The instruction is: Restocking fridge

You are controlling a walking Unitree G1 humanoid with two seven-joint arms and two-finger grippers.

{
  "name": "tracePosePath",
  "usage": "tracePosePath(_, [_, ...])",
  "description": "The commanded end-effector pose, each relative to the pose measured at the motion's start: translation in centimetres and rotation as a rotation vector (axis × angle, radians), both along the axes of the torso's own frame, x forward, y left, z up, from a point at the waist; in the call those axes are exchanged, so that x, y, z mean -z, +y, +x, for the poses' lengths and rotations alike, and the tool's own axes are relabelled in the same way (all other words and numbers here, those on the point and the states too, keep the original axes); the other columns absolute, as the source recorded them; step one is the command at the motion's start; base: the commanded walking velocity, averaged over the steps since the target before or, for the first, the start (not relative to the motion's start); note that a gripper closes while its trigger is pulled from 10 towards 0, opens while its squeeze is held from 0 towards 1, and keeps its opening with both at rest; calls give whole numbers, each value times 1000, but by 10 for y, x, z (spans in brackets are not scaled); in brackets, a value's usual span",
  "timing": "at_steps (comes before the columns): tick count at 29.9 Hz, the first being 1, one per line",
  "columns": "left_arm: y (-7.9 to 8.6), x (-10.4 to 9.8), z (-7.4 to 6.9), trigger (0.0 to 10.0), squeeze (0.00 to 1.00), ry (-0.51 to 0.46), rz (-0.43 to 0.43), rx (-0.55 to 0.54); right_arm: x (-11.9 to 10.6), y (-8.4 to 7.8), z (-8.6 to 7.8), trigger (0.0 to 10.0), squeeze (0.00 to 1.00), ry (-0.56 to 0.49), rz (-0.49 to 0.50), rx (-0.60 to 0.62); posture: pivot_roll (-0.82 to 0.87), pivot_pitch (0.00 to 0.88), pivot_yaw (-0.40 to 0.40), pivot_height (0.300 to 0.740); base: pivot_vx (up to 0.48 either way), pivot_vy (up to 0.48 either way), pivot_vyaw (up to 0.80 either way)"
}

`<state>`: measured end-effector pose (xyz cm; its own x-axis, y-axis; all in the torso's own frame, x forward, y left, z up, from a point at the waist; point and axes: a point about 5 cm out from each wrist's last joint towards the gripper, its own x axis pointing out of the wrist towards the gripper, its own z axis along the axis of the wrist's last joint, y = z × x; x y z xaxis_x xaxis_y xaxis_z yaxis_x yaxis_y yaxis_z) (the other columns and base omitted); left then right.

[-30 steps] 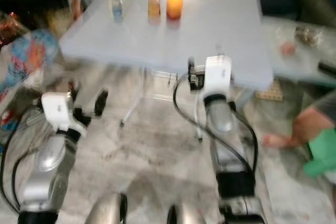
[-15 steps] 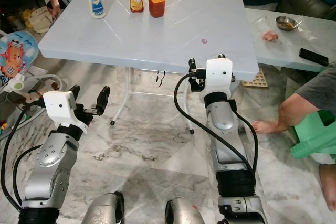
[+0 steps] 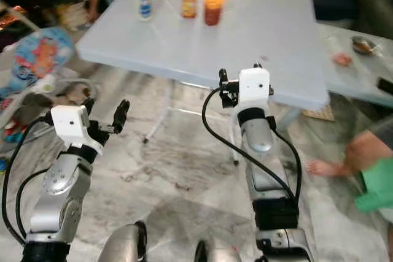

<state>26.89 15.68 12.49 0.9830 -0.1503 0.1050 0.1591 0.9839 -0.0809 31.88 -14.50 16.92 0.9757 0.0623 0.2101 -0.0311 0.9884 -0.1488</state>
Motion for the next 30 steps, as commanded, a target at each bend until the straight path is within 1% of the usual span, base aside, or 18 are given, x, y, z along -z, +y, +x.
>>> tracePosePath(1, [2, -5, 2, 10000, 0, -22, 13, 2, -8, -3, 0, 10000, 0, -38, 5, 15, -11, 114, -38, 740, 420, 0, 656])
tracePosePath(3, [4, -5, 2, 10000, 0, -23, 16, 0, -8, -3, 0, 10000, 0, -38, 7, 18, -10, 114, -39, 740, 420, 0, 541])
tracePosePath(12, [6, -3, -2, 10000, 0, -17, 23, -5, -9, -4, -1, 10000, 0, -54, 26, 25, -7, 114, -39, 740, 418, 0, 0])
tracePosePath(15, [7, -3, -3, 10000, 0, -12, 24, -13, -11, -6, -1, 10000, 0, -67, 13, 44, -7, 113, -38, 740, 385, 0, 0])
tracePosePath(16, [9, -3, -5, 10000, 0, -15, 34, -24, -11, -10, -4, 10000, 0, -74, 18, 73, -6, 112, -39, 740, 334, 0, 0])
tracePosePath(17, [9, -3, -5, 10000, 0, -15, 34, -24, -11, -10, -4, 10000, 0, -74, 18, 73, -6, 112, -39, 740, 334, 0, 0])
tracePosePath(18, [13, -4, -9, 10000, 0, -20, 52, -45, -10, -15, -8, 10000, 0, -70, 32, 98, -4, 108, -39, 740, 277, 0, 0])
tracePosePath(20, [24, -3, -16, 10000, 0, -12, 76, -106, -4, -19, -18, 10000, 0, -48, 33, 109, -1, 107, -37, 740, 0, 0, 0])
tracePosePath(21, [31, 0, -23, 10000, 0, 1, 93, -146, 3, -22, -27, 10000, 0, -27, 27, 111, 1, 106, -39, 740, 0, 0, 0])
tracePosePath(23, [38, 4, -30, 10000, 0, 26, 117, -177, 9, -24, -35, 10000, 0, -5, 22, 114, 2, 106, -40, 740, 0, 0, 0])
tracePosePath(26, [48, 11, -43, 10000, 0, 60, 179, -237, 18, -30, -51, 10000, 0, 33, 12, 134, 16, 98, -50, 740, 0, 0, 0])
tracePosePath(28, [52, 13, -47, 10000, 0, 61, 210, -286, 23, -33, -59, 10000, 0, 57, 14, 145, 23, 92, -53, 740, 0, 0, 0])
tracePosePath(30, [52, 13, -47, 10000, 0, 59, 211, -302, 25, -33, -67, 10000, 0, 82, 16, 133, 30, 92, -57, 740, 0, 0, 0])
